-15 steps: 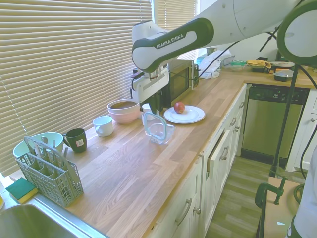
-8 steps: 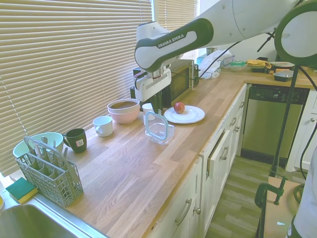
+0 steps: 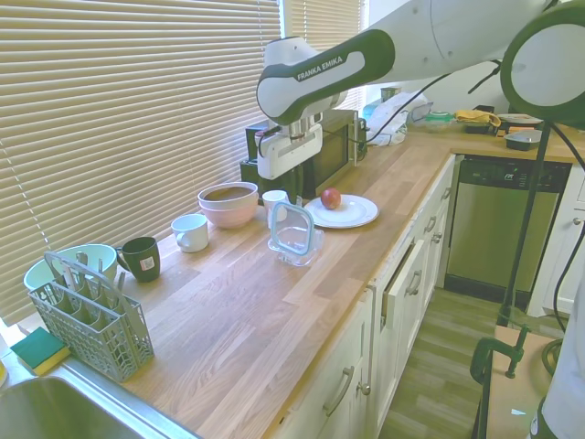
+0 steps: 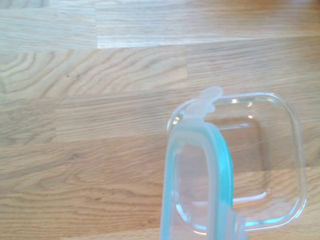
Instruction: Cover the lid of the food container
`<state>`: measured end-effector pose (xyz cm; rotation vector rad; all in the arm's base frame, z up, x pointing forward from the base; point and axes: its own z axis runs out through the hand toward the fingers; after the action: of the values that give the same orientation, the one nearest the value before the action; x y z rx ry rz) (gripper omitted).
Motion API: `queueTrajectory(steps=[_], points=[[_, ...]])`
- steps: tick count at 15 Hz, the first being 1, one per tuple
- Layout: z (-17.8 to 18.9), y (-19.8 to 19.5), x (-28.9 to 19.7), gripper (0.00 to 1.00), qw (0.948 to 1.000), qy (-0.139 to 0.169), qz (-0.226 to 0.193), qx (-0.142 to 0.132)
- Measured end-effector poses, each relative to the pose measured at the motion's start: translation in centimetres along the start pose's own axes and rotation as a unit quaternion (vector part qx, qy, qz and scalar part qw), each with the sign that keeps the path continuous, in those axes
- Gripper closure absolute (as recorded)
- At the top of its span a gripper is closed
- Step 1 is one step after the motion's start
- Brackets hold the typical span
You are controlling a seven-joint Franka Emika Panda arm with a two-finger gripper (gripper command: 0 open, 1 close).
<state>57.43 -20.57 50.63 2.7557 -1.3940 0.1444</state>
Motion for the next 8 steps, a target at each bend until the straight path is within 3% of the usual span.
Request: queueTrajectory(steps=[8], points=[[1.2,2.1,3.9,1.00,0.9998,-0.017,-0.005,0.012]])
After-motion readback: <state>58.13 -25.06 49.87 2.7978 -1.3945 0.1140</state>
